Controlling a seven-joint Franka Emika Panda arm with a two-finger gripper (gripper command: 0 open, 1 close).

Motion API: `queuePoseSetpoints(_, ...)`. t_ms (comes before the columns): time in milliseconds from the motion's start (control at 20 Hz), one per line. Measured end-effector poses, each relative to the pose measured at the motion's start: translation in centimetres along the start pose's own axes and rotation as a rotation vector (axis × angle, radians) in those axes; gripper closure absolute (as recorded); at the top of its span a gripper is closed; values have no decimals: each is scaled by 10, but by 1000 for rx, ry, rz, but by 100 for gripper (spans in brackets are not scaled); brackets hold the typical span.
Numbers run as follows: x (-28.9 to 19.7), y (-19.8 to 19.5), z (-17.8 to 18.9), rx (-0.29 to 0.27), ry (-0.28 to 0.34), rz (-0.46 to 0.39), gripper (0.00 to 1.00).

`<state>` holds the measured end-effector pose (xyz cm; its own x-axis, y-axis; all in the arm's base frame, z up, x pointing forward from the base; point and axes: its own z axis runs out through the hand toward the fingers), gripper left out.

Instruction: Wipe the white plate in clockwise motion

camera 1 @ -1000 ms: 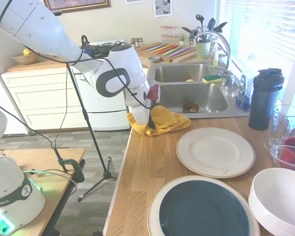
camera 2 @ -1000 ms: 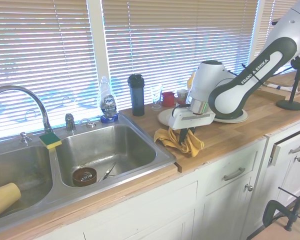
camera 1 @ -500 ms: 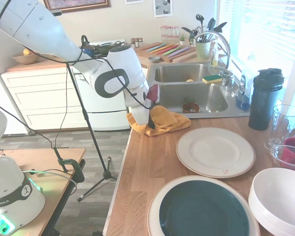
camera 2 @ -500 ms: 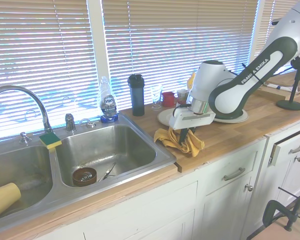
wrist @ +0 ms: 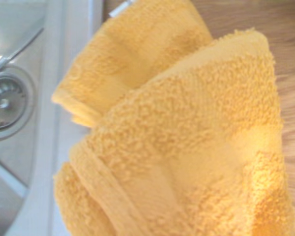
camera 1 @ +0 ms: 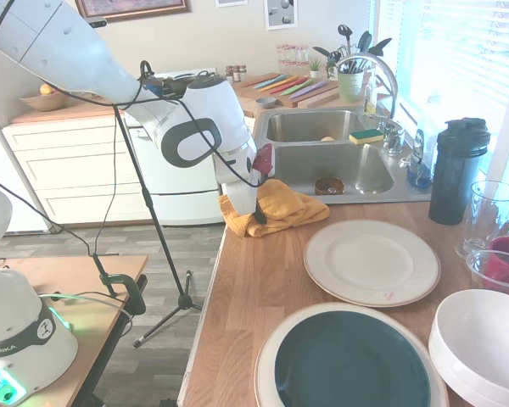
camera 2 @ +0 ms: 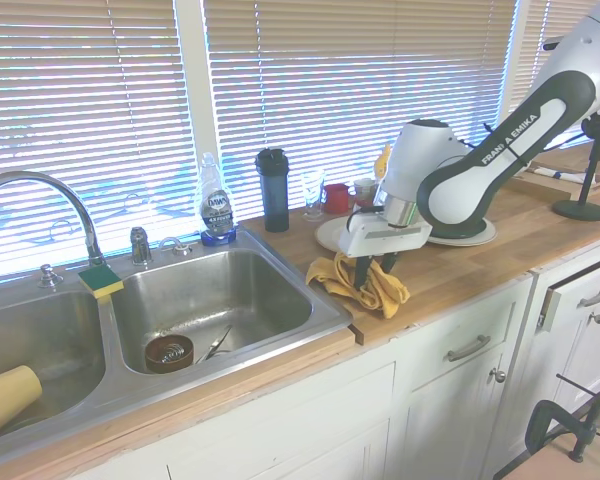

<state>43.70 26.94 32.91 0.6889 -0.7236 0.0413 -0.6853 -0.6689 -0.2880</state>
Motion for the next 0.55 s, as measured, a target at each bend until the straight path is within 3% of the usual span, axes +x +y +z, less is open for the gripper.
queuePoseSetpoints(250, -7, 1, -23, -3, -15, -30, 0)
queuePoseSetpoints(550, -7, 0, -69, -127, -2, -80, 0)
